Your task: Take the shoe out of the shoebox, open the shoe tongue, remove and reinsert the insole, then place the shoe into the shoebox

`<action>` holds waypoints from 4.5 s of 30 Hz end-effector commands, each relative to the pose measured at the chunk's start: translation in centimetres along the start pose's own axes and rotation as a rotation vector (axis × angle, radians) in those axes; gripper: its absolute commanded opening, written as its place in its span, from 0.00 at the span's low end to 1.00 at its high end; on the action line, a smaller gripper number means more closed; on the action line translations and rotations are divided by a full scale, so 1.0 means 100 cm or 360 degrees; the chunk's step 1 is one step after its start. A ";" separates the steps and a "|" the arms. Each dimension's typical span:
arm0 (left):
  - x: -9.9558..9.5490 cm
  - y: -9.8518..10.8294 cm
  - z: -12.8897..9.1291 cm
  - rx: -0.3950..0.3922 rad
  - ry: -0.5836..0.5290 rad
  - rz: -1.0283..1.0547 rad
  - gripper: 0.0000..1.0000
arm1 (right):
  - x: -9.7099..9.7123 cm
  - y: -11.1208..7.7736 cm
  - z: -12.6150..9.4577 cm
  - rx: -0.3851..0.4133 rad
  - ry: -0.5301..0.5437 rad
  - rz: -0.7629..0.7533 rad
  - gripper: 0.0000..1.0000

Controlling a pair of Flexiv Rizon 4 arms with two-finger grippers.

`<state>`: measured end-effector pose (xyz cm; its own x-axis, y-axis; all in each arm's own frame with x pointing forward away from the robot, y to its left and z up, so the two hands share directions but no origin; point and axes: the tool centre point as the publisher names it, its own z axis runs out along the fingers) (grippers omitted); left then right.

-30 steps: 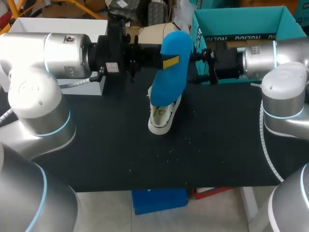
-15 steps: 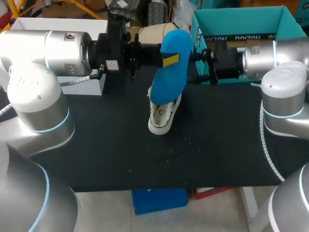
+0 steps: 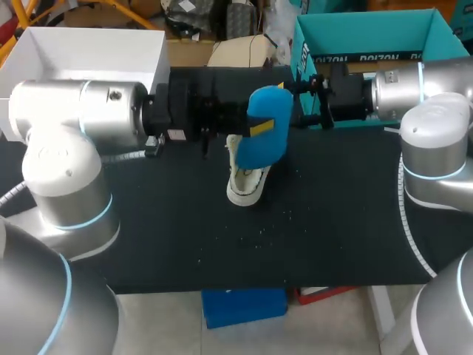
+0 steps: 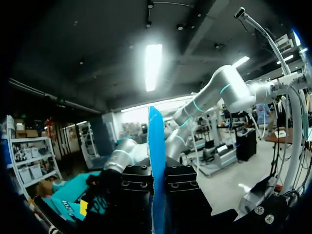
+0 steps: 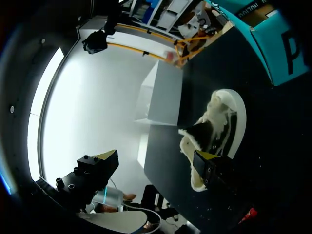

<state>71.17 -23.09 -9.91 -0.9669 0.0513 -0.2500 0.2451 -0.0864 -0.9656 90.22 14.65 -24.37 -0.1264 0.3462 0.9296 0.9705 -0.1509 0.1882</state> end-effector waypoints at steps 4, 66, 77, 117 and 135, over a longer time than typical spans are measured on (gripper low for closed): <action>0.020 0.069 -0.020 0.0179 -0.0054 0.0287 0.00 | 0.000 0.000 0.002 -0.0006 0.0000 0.0000 1.00; -0.023 0.200 -0.048 -0.0086 0.0346 0.2086 0.00 | 0.000 0.000 0.002 -0.0006 0.0000 0.0000 1.00; -0.022 0.201 -0.055 -0.0140 0.0367 0.2359 0.00 | 0.000 0.000 0.002 -0.0006 0.0000 0.0000 1.00; -0.093 0.215 -0.036 0.0198 0.0430 0.2507 0.00 | 0.000 0.001 0.005 0.0007 0.0086 -0.0038 1.00; -0.093 0.215 -0.036 0.0198 0.0430 0.2507 0.00 | -0.018 -0.012 0.039 0.0073 0.0356 -0.0036 0.55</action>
<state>85.72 -21.77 -28.53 0.2719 0.0012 -0.9623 0.9180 -0.3005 0.2590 89.97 17.20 -26.63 -0.1834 0.1579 0.9703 0.9758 -0.0901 0.1991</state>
